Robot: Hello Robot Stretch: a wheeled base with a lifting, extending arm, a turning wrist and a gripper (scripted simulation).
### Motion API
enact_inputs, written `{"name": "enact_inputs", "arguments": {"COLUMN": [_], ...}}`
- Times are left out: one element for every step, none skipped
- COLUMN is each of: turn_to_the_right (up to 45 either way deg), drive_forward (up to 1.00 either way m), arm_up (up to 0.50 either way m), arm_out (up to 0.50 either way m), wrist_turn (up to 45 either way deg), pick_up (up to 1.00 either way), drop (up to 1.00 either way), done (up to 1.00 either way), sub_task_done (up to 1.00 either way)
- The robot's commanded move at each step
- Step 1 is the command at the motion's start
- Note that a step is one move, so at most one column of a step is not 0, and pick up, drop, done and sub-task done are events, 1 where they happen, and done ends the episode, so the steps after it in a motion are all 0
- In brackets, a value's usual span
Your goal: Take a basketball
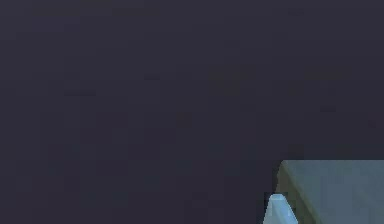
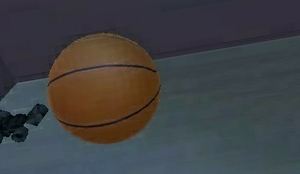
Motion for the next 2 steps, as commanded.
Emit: {"name": "enact_inputs", "arguments": {"turn_to_the_right": [0.0,0.0], "drive_forward": [0.0,0.0], "arm_up": [0.5,0.38], "arm_out": [0.0,0.0], "wrist_turn": [0.0,0.0], "pick_up": [0.0,0.0], "drop": [0.0,0.0], "done": [0.0,0.0], "sub_task_done": [0.0,0.0]}}
